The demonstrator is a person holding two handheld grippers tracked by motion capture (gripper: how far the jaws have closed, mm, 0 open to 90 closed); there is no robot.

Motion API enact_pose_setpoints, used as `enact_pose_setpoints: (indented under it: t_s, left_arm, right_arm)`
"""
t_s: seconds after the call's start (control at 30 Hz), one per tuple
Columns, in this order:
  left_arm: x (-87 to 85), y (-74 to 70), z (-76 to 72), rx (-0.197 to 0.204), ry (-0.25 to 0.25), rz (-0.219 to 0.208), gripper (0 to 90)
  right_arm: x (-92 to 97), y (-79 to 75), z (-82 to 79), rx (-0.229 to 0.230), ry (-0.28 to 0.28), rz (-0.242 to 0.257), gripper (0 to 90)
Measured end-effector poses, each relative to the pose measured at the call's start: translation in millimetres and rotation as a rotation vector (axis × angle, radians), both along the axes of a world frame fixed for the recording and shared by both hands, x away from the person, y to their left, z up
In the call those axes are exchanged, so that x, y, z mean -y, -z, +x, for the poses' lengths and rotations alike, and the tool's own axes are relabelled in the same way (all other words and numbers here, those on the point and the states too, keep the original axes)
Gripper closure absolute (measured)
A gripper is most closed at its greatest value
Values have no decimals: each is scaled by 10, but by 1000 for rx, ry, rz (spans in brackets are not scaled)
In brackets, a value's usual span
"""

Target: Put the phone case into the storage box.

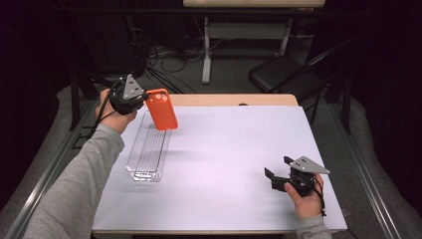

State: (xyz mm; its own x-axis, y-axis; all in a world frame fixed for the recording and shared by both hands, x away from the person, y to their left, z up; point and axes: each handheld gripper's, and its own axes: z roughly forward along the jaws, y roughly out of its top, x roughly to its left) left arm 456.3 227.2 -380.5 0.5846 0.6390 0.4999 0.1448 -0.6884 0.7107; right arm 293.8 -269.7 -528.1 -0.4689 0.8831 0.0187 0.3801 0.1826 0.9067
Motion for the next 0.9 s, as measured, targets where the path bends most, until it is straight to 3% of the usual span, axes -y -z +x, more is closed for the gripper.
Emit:
enact_pose_setpoints:
  t_s: [0.4,0.9]
  left_arm:
    - [-114,9,102,55,15,46,809]
    - [-169,88,216,80,0,108,810]
  right_arm:
    - [-14,5,5,0,-1,0,157]
    - [-13,18,9,-4,1,1,159]
